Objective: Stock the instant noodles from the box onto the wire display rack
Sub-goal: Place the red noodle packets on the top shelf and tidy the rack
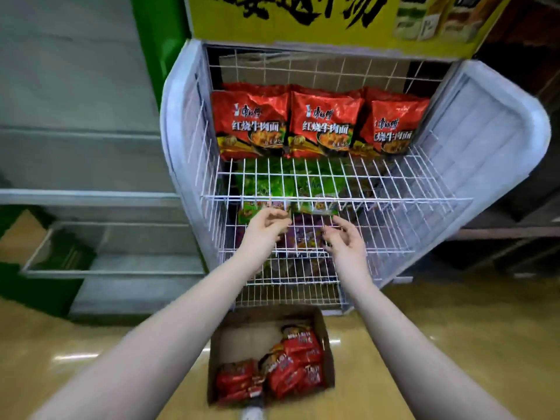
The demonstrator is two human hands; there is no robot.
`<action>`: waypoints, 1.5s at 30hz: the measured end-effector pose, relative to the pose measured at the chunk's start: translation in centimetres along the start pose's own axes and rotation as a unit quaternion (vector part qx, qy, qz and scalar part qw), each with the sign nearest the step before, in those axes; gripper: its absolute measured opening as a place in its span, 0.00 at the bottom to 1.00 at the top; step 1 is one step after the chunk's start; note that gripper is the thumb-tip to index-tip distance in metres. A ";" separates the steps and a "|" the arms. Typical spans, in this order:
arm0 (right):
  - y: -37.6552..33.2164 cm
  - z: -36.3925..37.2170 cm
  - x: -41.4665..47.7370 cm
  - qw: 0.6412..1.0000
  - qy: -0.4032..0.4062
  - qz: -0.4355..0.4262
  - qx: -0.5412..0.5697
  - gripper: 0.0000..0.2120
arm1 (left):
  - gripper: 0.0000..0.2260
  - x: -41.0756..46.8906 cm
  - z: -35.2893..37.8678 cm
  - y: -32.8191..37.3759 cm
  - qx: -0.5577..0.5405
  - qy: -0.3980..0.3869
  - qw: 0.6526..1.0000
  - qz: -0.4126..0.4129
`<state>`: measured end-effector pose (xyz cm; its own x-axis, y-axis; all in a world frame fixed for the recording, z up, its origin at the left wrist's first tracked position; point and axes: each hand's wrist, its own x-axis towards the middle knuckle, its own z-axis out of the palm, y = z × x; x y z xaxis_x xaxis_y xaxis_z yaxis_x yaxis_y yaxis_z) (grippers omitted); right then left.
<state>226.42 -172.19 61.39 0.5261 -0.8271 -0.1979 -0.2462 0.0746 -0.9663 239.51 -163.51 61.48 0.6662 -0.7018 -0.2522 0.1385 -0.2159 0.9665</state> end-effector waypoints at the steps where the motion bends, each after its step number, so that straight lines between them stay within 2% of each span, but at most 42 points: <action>1: 0.6 0.1 -0.2 1.000 -0.004 0.009 -0.005 0.14 | 0.04 -0.3 -0.1 -0.7 0.002 0.008 1.000 -0.007; 7: 6.2 0.0 -1.2 0.997 -0.032 0.068 -0.006 0.13 | 0.05 -2.4 0.3 -6.1 0.000 0.050 0.996 -0.068; 14: 16.9 -1.2 -2.5 0.984 -0.069 0.164 -0.014 0.12 | 0.06 -5.9 1.7 -15.1 0.020 0.096 0.979 -0.180; 18: 23.0 -0.7 -4.0 0.977 -0.055 0.205 -0.008 0.09 | 0.02 -7.6 1.5 -19.9 0.055 0.096 0.970 -0.218; 24: 30.9 0.8 -5.0 0.967 -0.038 0.251 0.015 0.11 | 0.03 -6.0 0.7 -27.4 0.074 0.095 0.958 -0.262; 29: 39.8 4.2 -4.2 0.962 -0.019 0.271 -0.012 0.10 | 0.07 -3.2 -0.1 -37.9 0.101 0.064 0.958 -0.262; 33: 49.5 7.4 -2.8 0.957 -0.041 0.283 -0.052 0.13 | 0.11 -1.6 -1.7 -48.9 0.100 0.059 0.957 -0.264; 36: 56.9 9.7 -1.6 0.956 -0.053 0.274 -0.088 0.12 | 0.09 -0.3 -2.8 -57.3 0.121 0.039 0.947 -0.294; 37: 59.3 10.5 -1.2 0.955 -0.051 0.276 -0.092 0.11 | 0.09 0.2 -3.2 -60.2 0.167 0.026 0.939 -0.299; 39: 63.8 12.1 -0.3 0.956 -0.053 0.272 -0.100 0.10 | 0.13 1.7 -3.9 -65.3 0.310 -0.039 0.900 -0.303; 41: 67.9 13.7 0.8 0.954 -0.090 0.257 -0.122 0.13 | 0.23 3.7 -3.9 -69.1 0.442 -0.138 0.831 -0.307; 43: 71.5 15.1 2.1 0.946 -0.142 0.244 -0.157 0.13 | 0.34 5.7 -3.5 -72.1 0.543 -0.226 0.745 -0.315; 44: 73.2 15.7 2.7 0.939 -0.169 0.241 -0.176 0.13 | 0.39 6.7 -3.4 -73.4 0.567 -0.265 0.713 -0.316; 45: 74.9 16.1 3.3 0.929 -0.198 0.238 -0.203 0.13 | 0.42 7.7 -3.4 -74.7 0.570 -0.303 0.695 -0.318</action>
<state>222.81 -160.32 -14.29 0.5168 -0.4785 -0.7099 -0.7727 0.0963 -0.6274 236.75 -150.47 -12.54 0.2569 -0.3009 -0.9184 -0.6362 -0.7680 0.0736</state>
